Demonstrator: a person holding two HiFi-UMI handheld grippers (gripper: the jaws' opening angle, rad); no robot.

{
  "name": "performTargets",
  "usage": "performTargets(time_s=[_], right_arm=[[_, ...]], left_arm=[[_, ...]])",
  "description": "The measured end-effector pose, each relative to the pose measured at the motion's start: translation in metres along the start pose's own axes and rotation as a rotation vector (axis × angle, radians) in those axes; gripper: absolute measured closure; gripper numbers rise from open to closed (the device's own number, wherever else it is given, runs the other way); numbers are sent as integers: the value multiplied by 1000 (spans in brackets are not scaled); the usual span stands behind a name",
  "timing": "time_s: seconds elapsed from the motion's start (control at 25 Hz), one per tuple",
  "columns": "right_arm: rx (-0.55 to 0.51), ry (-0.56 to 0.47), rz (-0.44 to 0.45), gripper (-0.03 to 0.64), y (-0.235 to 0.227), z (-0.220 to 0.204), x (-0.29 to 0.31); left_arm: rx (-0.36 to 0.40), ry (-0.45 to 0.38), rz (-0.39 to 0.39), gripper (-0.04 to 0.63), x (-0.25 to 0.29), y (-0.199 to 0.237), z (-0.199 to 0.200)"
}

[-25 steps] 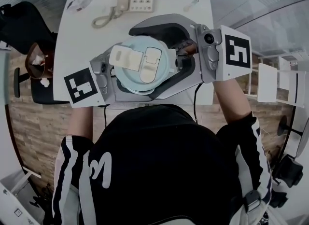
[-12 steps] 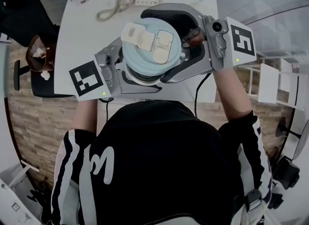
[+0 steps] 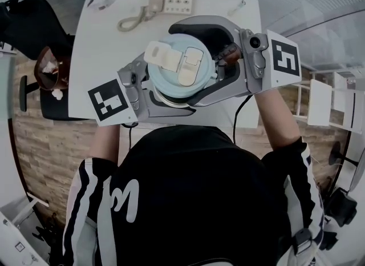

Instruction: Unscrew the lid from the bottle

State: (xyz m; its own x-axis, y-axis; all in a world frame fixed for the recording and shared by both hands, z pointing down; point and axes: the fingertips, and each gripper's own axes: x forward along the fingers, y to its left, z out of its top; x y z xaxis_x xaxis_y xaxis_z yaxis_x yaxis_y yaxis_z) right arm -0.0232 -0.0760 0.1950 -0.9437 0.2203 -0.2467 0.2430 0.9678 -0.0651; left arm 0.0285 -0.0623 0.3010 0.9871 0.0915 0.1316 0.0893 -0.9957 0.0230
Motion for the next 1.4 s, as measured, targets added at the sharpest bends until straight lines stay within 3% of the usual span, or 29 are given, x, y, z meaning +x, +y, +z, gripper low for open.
performTargets(time_s=[0.24,0.52,0.84,1.4], right_arm=[[28,-44,-35,188,-2,4,-3],[-60,-88,-211,218,-33,-2,-22],[-89,-151,-385,251,-49,2,-33],[-129,-100,-458,314,-44,-16,-36]], left_arm=[[-29,-4,18,160,3,1,2],[-84,-14,88,160,-9,22,-8],[-131,-24,165,160,-13,41,-8],[-174,-84,249,160,-20,56,-3]])
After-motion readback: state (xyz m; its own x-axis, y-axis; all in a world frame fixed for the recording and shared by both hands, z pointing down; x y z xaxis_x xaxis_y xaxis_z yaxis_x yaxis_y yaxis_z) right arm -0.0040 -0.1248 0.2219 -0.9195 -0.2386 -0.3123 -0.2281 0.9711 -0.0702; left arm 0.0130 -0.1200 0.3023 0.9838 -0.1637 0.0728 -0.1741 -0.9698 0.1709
